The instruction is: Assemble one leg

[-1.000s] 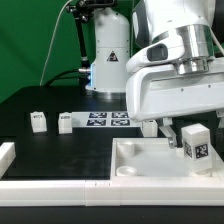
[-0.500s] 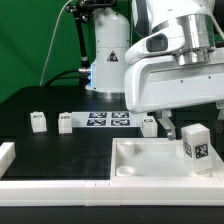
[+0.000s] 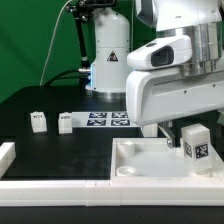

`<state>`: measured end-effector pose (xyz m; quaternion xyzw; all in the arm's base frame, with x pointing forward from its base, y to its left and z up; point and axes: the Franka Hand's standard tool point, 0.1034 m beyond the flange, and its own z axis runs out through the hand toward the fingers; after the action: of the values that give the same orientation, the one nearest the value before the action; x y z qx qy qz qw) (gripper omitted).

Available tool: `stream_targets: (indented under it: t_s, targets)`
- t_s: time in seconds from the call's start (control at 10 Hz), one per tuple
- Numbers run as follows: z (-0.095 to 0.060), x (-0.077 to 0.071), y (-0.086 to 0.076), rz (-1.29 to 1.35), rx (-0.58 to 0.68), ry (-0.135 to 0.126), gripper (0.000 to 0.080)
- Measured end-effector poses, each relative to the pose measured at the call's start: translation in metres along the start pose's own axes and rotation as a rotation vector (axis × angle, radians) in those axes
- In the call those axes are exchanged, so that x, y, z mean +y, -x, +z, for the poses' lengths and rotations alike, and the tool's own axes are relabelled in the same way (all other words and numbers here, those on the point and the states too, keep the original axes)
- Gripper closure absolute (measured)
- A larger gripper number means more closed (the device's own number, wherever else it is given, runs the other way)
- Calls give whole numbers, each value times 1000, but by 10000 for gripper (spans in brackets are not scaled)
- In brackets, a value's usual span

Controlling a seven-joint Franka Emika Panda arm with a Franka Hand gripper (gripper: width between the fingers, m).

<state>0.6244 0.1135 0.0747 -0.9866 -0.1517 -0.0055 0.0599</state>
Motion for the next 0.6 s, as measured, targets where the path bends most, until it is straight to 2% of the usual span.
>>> stream_targets:
  t_s: [0.1, 0.4, 0.6]
  targets:
    - [-2, 0, -3, 1, -41, -13, 150]
    - [-6, 2, -11, 1, -13, -7, 150]
    - [-6, 1, -10, 1, -14, -7, 409]
